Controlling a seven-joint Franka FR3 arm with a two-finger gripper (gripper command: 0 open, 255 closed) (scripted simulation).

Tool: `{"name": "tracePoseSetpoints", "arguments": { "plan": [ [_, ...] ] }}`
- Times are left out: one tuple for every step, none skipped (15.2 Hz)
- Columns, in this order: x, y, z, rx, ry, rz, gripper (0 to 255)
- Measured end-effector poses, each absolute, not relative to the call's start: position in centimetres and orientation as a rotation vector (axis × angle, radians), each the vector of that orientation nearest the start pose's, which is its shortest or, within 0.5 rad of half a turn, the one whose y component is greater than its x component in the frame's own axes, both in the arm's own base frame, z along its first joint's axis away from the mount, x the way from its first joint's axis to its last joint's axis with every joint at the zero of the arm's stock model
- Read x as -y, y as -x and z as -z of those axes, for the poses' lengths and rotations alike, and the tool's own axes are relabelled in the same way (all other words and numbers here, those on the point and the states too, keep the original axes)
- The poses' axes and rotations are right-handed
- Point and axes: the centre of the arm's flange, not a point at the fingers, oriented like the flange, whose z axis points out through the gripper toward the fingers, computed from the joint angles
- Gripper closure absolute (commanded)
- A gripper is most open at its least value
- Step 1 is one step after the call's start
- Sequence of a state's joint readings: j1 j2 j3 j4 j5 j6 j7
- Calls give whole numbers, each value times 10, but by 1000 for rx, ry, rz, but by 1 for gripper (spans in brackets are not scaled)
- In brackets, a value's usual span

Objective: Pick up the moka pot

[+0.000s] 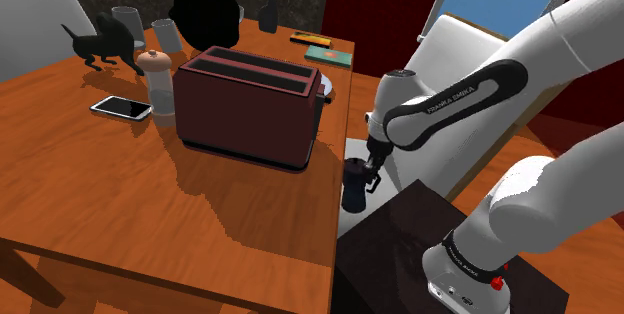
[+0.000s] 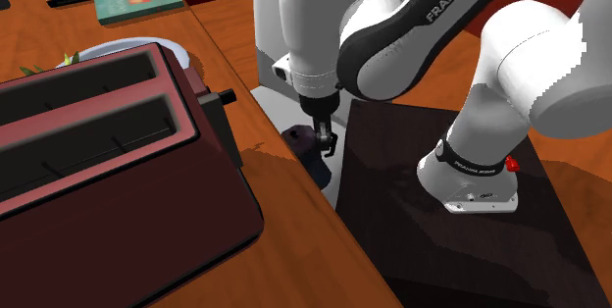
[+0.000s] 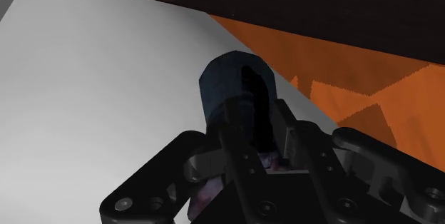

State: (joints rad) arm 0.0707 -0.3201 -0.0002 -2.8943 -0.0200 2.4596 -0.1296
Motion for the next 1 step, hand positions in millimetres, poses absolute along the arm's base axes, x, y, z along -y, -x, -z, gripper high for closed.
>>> {"name": "tracePoseSetpoints", "arguments": {
  "plan": [
    [-24, -329, -266, 340, 3126, -181, 255]
  ]
}}
